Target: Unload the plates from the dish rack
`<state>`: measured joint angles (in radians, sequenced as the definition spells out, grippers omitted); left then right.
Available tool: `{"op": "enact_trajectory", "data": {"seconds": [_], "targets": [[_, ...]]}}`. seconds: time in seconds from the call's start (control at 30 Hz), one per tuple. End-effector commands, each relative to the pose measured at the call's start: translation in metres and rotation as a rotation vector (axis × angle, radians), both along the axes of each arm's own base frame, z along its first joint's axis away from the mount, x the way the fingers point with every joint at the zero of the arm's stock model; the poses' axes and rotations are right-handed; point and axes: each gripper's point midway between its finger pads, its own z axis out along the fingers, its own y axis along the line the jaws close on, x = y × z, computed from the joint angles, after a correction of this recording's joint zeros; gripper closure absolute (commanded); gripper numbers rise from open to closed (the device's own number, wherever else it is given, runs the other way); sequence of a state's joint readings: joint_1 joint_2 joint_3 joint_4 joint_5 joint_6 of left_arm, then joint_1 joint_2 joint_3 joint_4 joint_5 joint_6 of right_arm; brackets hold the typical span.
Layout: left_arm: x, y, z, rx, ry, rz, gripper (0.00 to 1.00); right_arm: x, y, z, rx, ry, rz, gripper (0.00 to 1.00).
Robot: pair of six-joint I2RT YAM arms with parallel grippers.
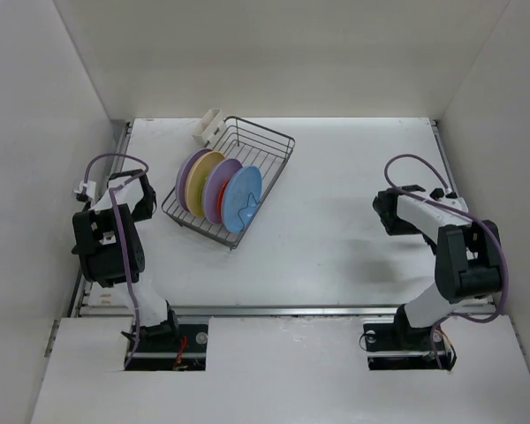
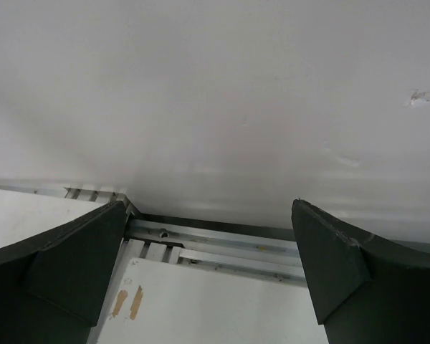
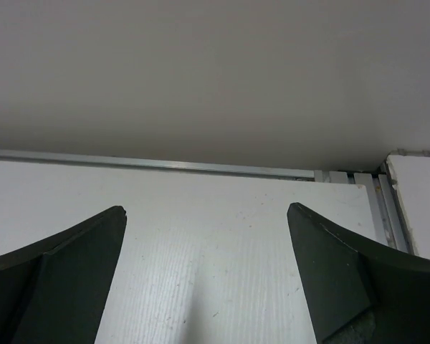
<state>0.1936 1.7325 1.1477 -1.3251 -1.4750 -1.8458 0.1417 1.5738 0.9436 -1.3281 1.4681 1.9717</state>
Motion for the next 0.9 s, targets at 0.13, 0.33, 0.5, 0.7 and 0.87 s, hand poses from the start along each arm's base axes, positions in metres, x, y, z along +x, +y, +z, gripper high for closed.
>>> {"op": "enact_trajectory", "data": {"seconds": [0.13,0.33,0.5,0.7,0.87], "targets": [[-0.024,-0.002,0.027,-0.013,0.207,-0.012,0.01,0.02,-0.01,0.044,-0.187,-0.083,0.062,0.0],[-0.027,-0.001,0.025,-0.024,0.205,0.004,0.01,0.043,-0.002,0.07,-0.194,0.073,0.064,0.0],[-0.005,0.008,0.094,-0.002,0.295,-0.011,0.01,0.032,0.031,0.138,-0.209,-0.121,0.183,0.0],[-0.008,-0.008,0.201,-0.062,0.126,-0.098,0.01,0.023,0.099,0.192,-0.058,-0.154,0.455,0.0],[0.035,-0.086,0.231,-0.25,0.244,-1.044,0.01,0.032,0.174,0.207,0.063,-0.067,0.76,0.0]]}}
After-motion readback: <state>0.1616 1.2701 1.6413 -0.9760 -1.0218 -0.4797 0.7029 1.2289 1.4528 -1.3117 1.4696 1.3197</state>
